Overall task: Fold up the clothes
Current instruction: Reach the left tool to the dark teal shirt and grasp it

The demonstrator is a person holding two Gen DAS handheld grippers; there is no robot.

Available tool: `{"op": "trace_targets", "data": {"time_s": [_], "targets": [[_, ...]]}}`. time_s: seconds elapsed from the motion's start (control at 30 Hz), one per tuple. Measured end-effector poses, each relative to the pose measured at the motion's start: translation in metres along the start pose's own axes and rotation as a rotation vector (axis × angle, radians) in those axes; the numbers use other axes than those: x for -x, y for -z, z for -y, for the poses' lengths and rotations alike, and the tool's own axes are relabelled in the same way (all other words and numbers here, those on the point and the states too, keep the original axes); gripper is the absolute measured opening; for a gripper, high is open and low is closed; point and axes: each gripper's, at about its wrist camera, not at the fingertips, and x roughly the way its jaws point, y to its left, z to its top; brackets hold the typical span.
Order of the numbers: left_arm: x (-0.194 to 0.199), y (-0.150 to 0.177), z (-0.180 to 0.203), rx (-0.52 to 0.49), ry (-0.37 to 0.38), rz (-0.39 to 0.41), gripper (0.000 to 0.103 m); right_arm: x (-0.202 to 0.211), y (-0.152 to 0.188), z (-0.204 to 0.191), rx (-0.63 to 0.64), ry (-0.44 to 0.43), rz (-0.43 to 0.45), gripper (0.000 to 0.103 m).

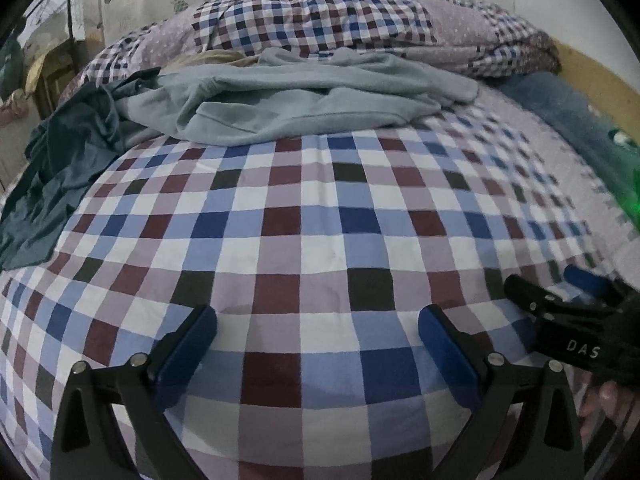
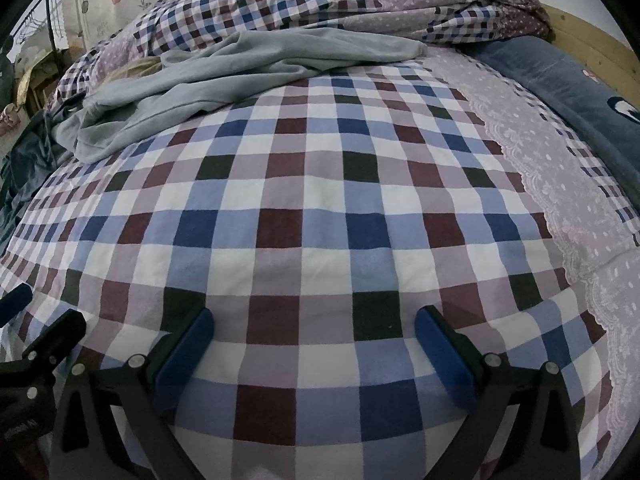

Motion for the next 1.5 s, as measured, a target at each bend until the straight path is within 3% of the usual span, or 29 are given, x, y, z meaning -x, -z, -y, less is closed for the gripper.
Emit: {"op": "trace_targets", "data": {"time_s": [0.1, 0.37, 0.63, 0.83, 1.0, 1.2, 1.5], "targets": [[0.01, -0.009, -0.02, 0.069, 0.017, 0.021, 0.089, 0.002, -0.001, 0.001, 0.0, -0.01, 0.003, 0.103], [0.045, -0.031, -0.128, 0.353, -0.024, 0.159, 0.089, 0.029, -0.01, -0.018, 0.003, -0.182, 0.099, 0.103], [0.052, -0.022, -0.241, 0.633, -0.025, 0.176, 0.089, 0.049, -0.017, -0.044, 0.015, -0.336, 0.172, 0.103], [0.068, -0.02, -0.287, 0.649, -0.06, 0.208, 0.089, 0.052, -0.011, -0.072, 0.047, -0.394, 0.167, 0.103], [0.054, -0.012, -0.33, 0.756, 0.041, 0.143, 0.089, 0.054, -0.013, -0.086, 0.067, -0.426, 0.168, 0.103], [0.035, -0.009, -0.355, 0.819, 0.131, 0.11, 0.089, 0.051, -0.016, -0.096, 0.076, -0.453, 0.15, 0.103], [0.016, -0.02, -0.36, 0.792, 0.139, 0.069, 0.089, 0.043, -0.019, -0.097, 0.058, -0.461, 0.123, 0.103]]}}
